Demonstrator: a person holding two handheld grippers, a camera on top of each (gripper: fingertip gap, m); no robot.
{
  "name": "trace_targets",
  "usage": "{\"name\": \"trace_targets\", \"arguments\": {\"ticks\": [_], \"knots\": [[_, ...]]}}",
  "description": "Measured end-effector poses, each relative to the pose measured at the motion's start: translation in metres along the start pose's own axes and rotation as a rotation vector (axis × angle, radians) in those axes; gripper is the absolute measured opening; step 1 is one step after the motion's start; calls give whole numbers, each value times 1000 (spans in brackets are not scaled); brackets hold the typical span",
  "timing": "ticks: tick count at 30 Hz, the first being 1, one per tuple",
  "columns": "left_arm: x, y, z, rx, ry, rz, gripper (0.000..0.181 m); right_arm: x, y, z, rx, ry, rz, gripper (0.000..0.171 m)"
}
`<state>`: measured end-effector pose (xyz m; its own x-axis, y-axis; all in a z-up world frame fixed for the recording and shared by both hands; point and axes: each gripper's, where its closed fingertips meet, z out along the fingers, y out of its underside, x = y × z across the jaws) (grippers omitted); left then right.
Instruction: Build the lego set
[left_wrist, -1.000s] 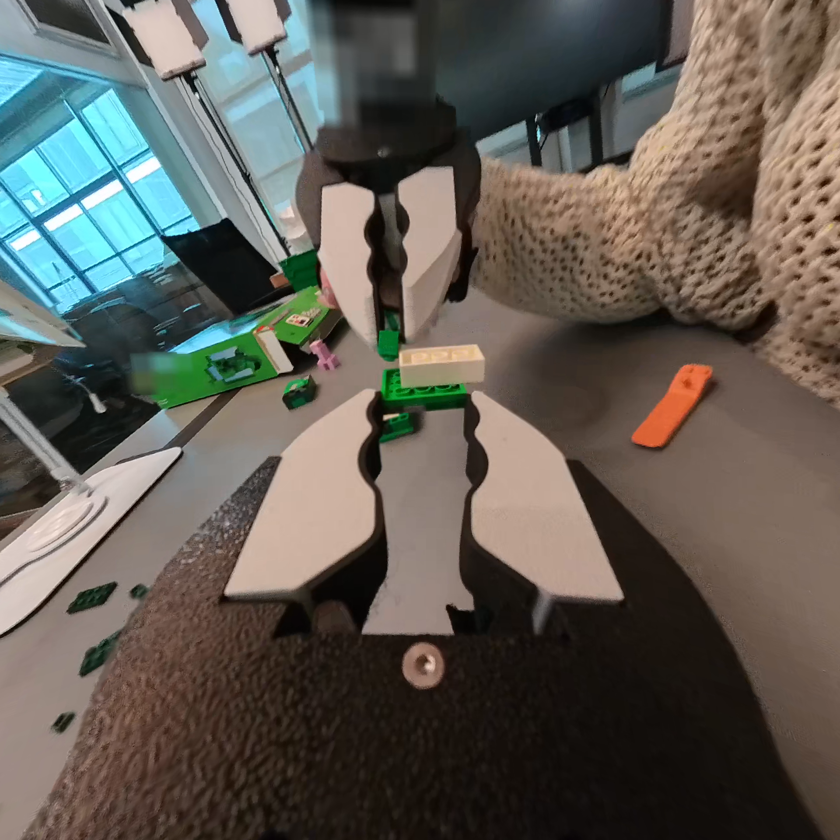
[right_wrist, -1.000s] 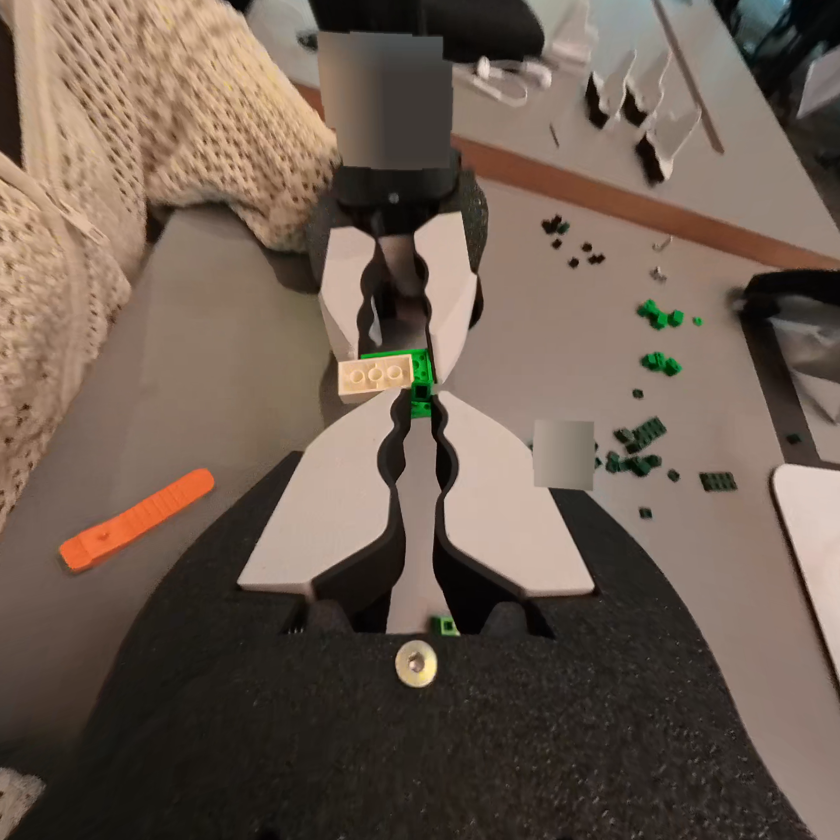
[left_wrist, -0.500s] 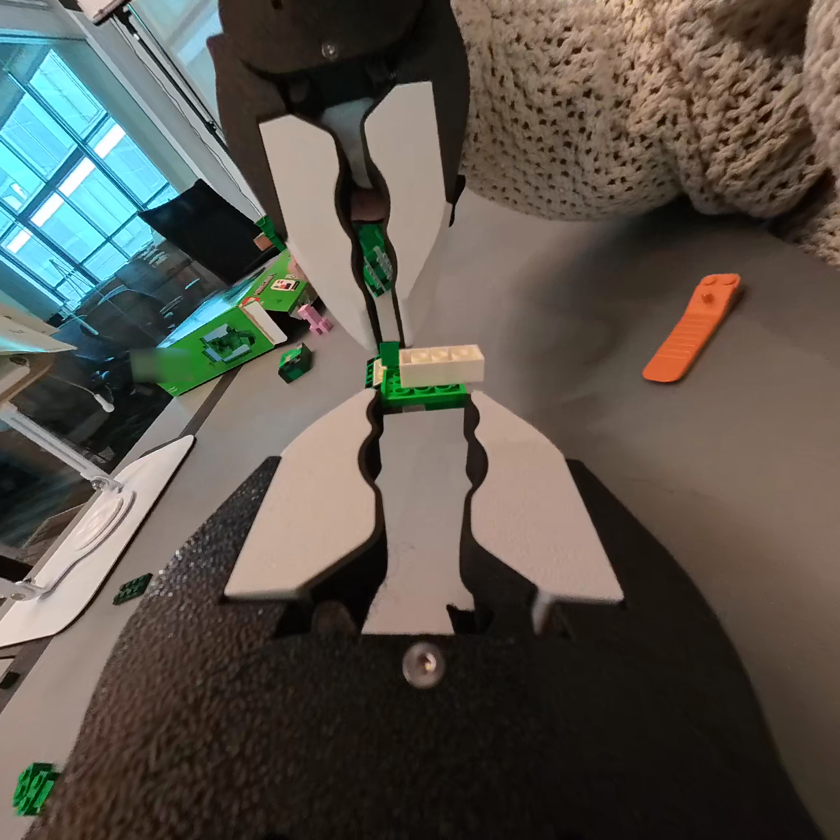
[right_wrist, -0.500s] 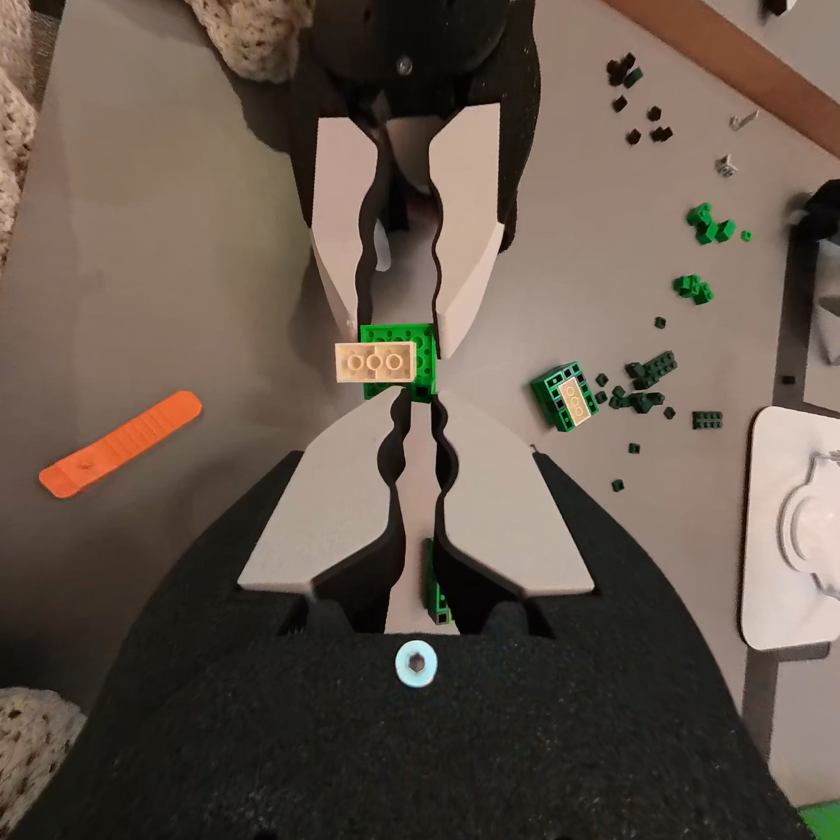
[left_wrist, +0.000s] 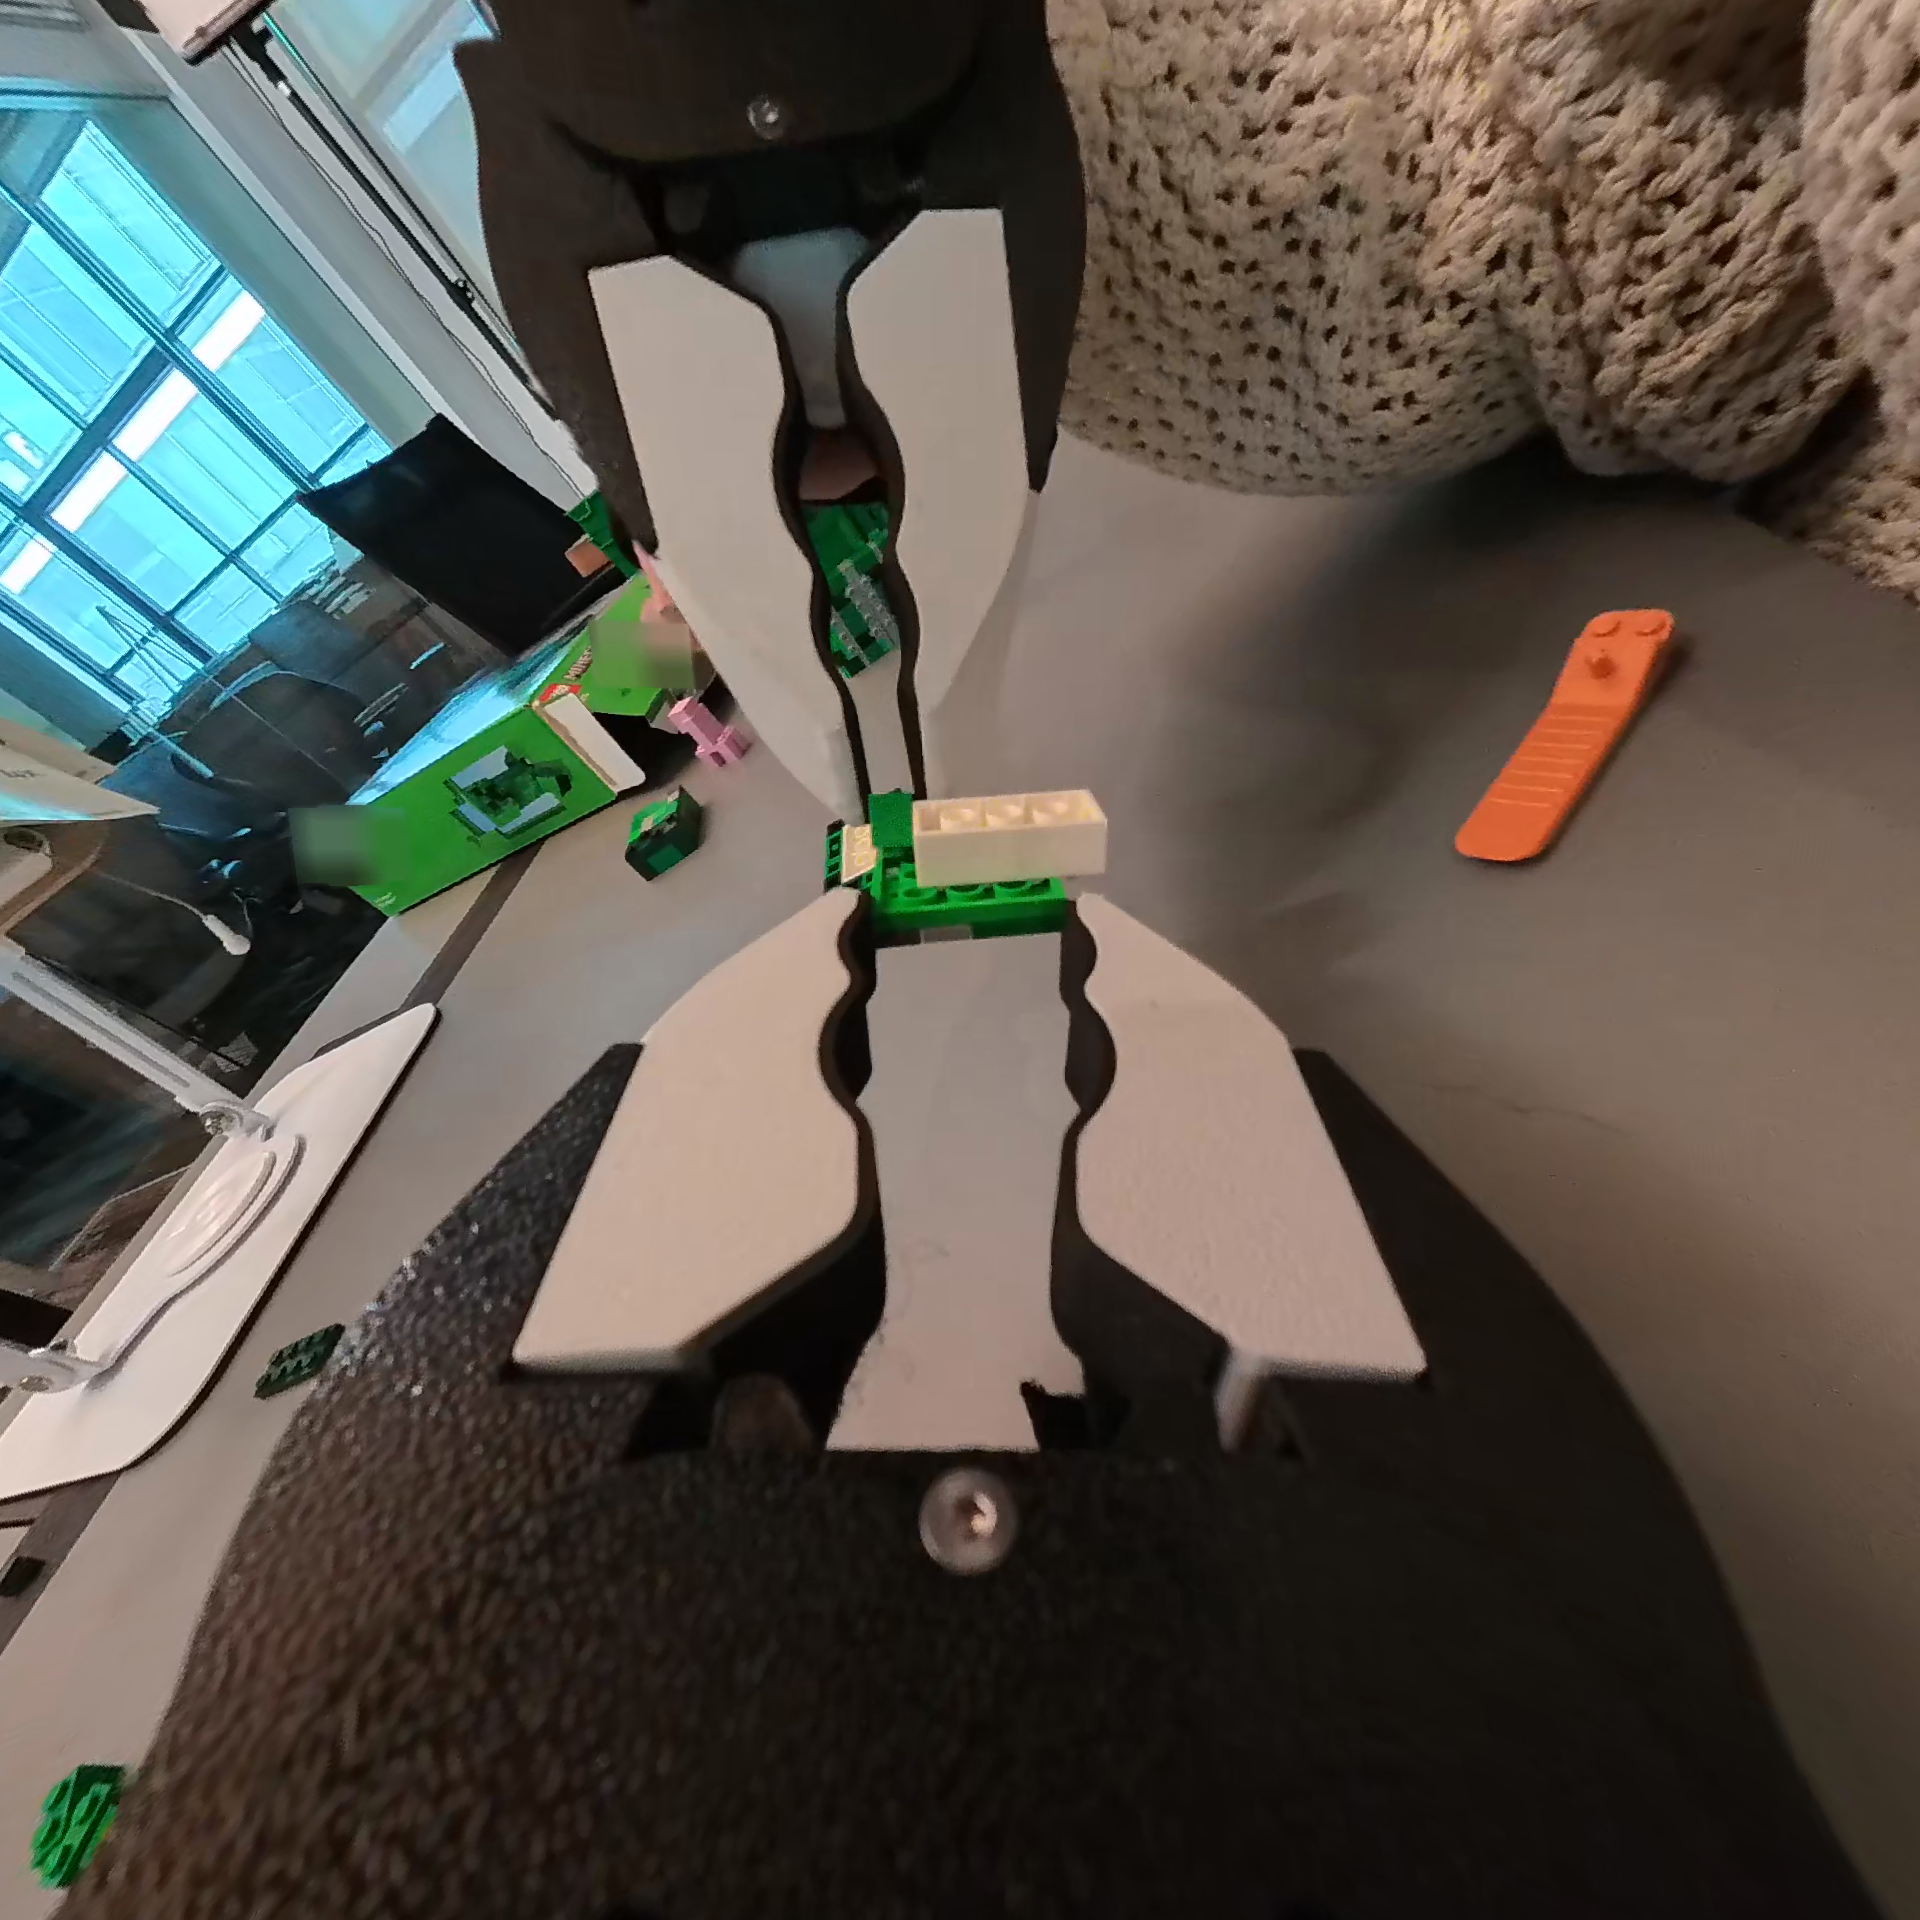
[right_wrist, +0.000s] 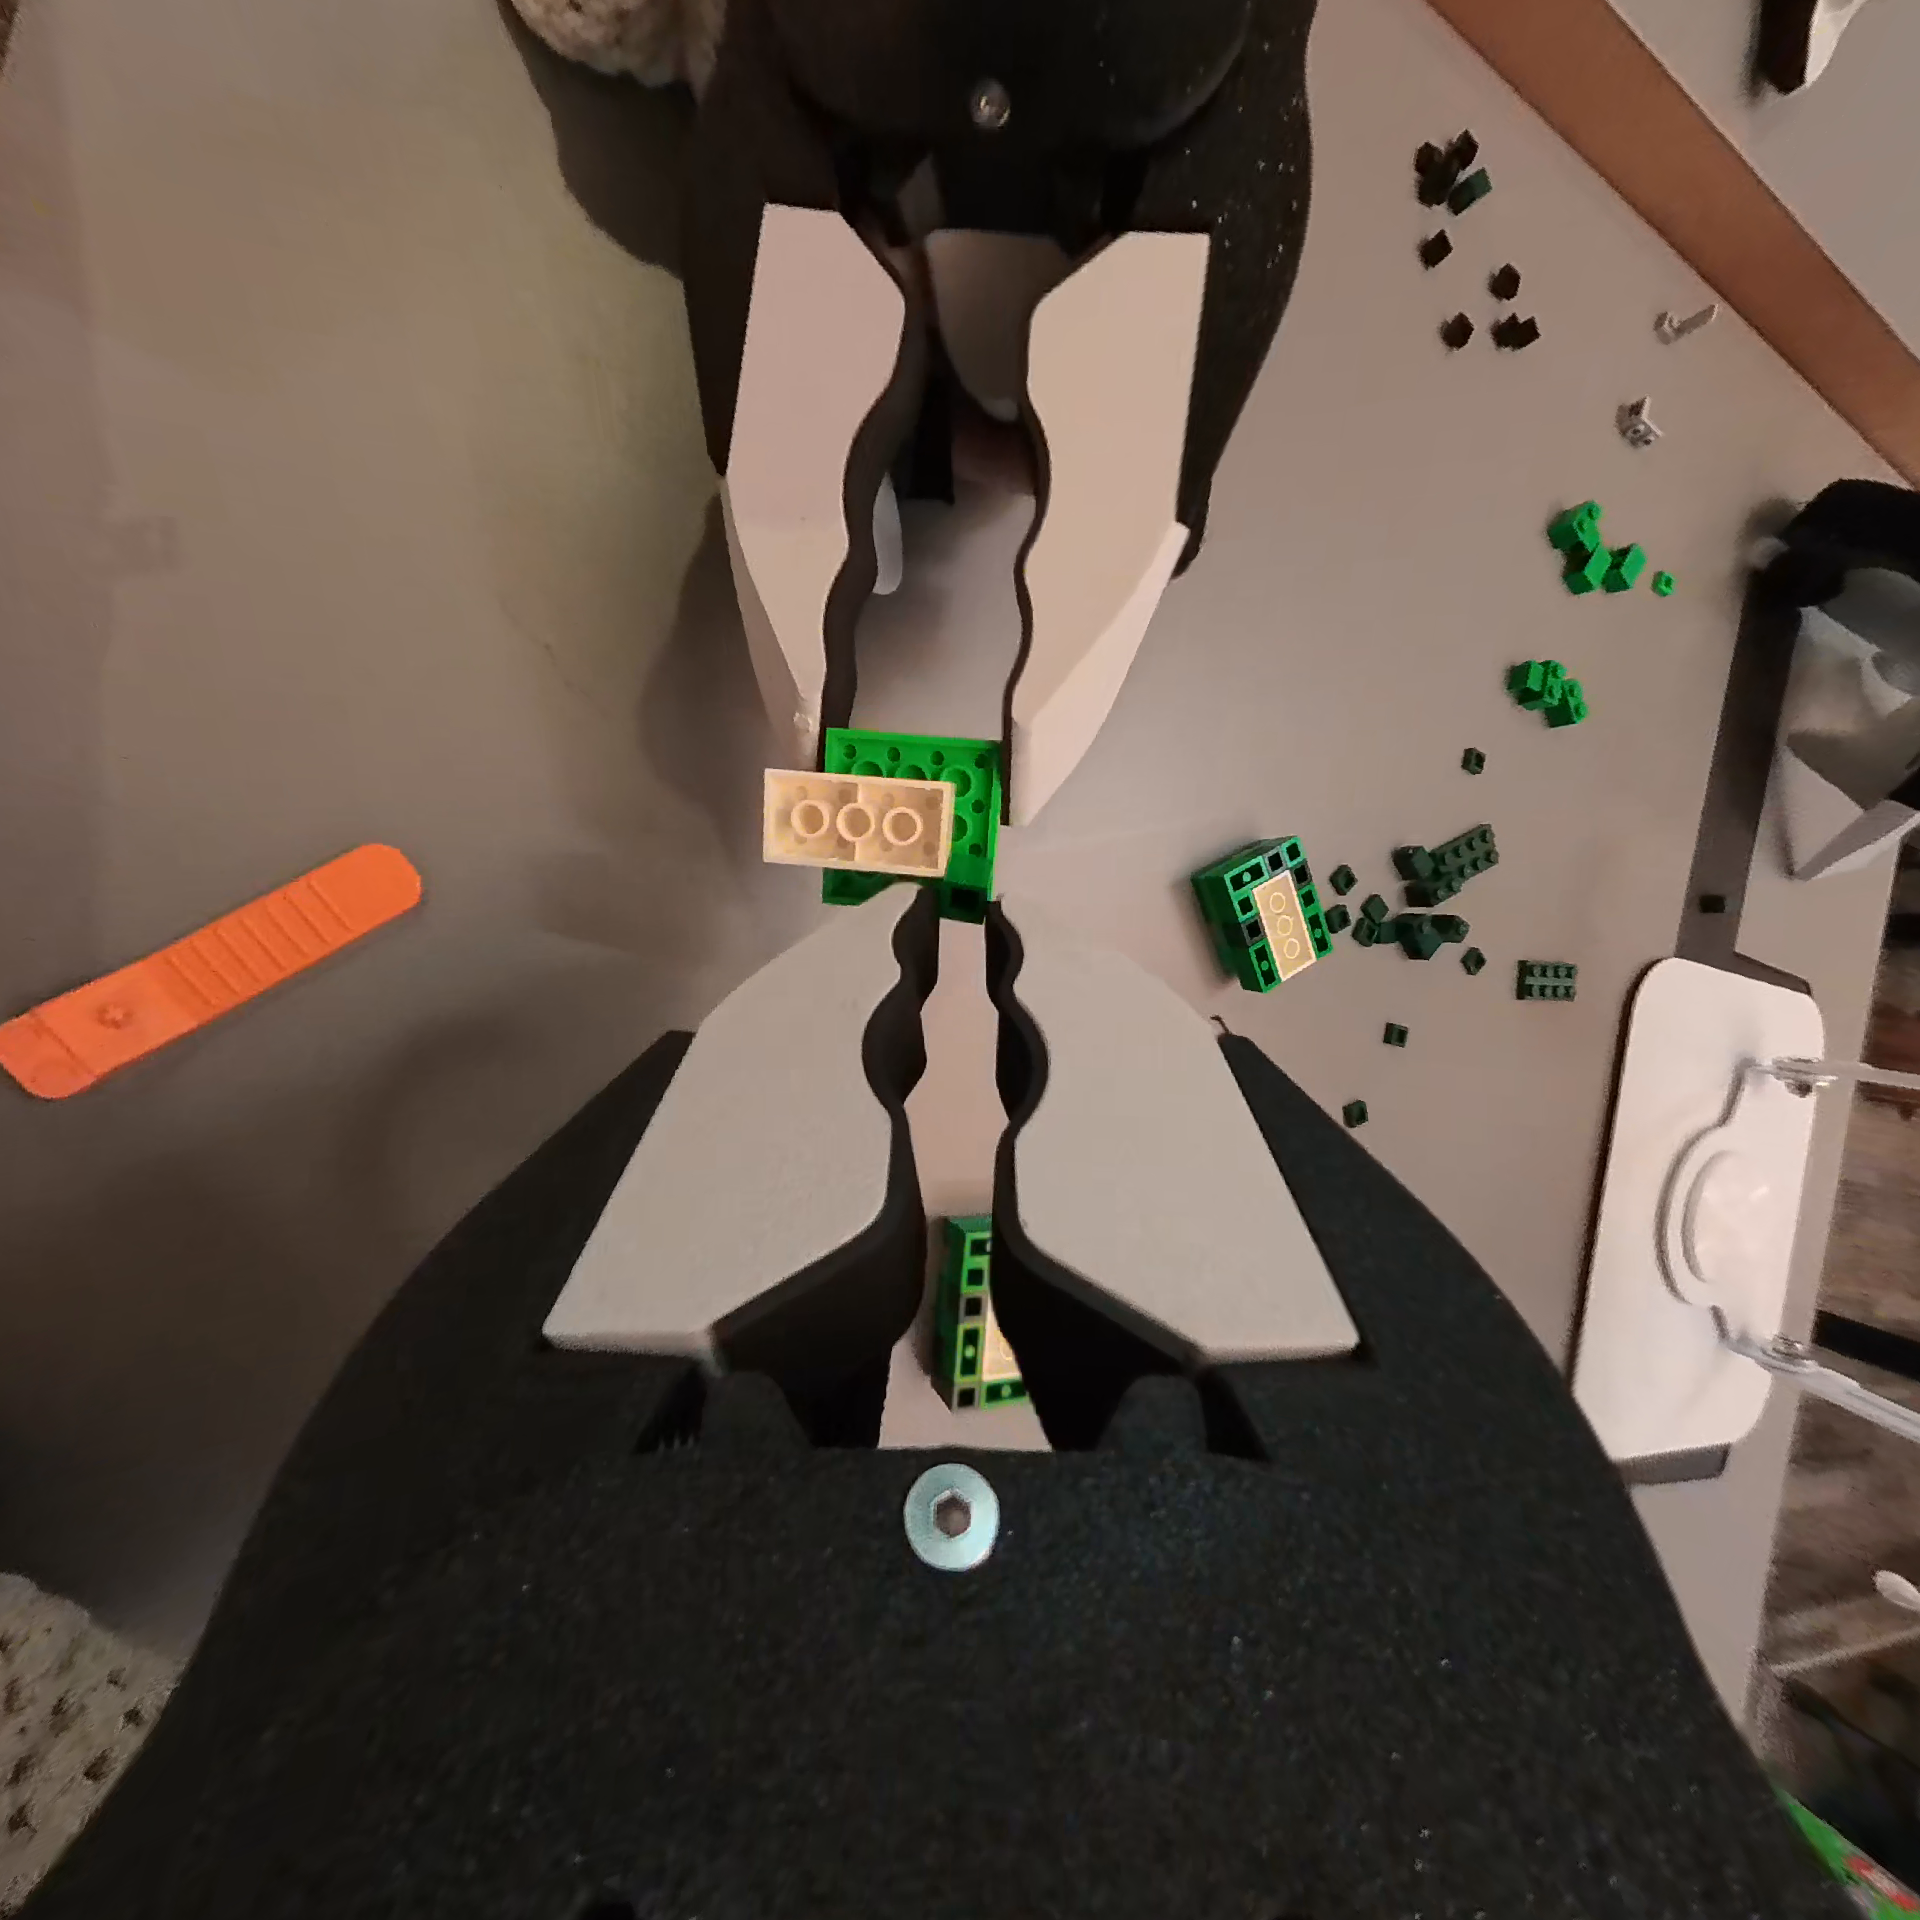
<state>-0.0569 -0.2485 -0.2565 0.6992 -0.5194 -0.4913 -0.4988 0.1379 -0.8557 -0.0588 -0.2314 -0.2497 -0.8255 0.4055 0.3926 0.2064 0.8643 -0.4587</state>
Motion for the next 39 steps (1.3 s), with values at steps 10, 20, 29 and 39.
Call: {"name": "trace_targets", "arguments": {"ticks": [10, 20, 29, 39], "knots": [[-1, 0, 0, 4, -1, -4, 34, 1, 2, 0, -30, 19, -25, 8], [-3, -1, 0, 11, -8, -16, 34, 2, -2, 0, 3, 22, -26, 11], [-9, -3, -2, 40, -33, -52, 34, 7, -6, -3, 49, 55, -17, 15], [-29, -7, -10, 103, -113, -144, 34, 21, -11, -16, 133, 138, 3, 20]]}}
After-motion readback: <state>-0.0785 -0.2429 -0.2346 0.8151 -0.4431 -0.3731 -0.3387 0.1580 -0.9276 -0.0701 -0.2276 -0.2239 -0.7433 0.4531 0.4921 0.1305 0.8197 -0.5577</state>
